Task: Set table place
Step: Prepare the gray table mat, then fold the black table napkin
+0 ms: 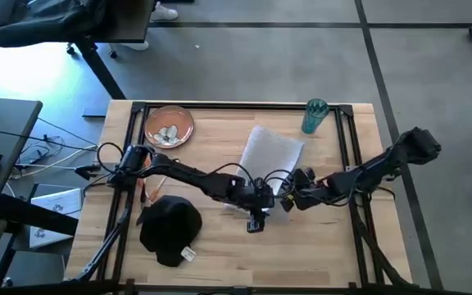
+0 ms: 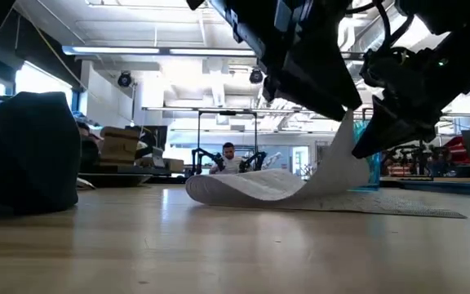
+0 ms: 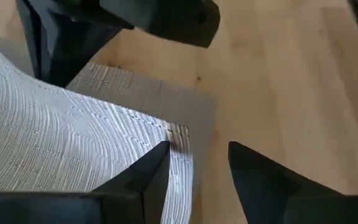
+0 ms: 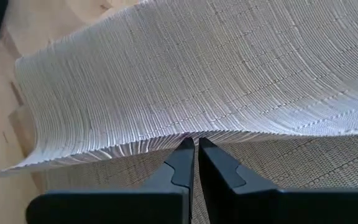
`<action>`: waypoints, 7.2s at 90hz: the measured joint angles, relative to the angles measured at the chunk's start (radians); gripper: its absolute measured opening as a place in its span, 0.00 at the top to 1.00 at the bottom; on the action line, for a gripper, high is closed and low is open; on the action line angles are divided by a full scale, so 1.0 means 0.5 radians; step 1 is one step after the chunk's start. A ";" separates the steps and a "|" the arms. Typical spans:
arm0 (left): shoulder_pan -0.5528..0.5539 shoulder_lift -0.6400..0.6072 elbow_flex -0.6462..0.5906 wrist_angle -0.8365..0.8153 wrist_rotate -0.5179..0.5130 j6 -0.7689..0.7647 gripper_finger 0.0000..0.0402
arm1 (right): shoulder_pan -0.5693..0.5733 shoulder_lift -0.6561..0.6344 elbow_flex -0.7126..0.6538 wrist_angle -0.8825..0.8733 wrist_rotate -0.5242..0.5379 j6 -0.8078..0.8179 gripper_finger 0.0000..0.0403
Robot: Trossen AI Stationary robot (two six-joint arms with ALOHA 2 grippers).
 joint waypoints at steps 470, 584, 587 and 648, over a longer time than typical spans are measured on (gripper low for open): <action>-0.182 -0.959 -0.989 -0.887 -0.233 -0.559 0.62 | -0.381 -0.115 0.276 -0.943 -0.928 -0.045 0.99; -1.534 -1.410 -1.278 -1.707 0.141 -2.308 0.58 | -0.197 -0.097 0.298 -0.490 -0.416 -0.589 0.54; -1.536 -1.410 -1.332 -1.630 0.171 -2.320 0.57 | -0.199 -0.091 0.298 -0.484 -0.416 -0.590 0.52; -1.536 -1.410 -1.751 -1.570 0.024 -2.446 0.75 | -0.211 -0.050 0.299 -0.471 -0.246 -0.681 0.43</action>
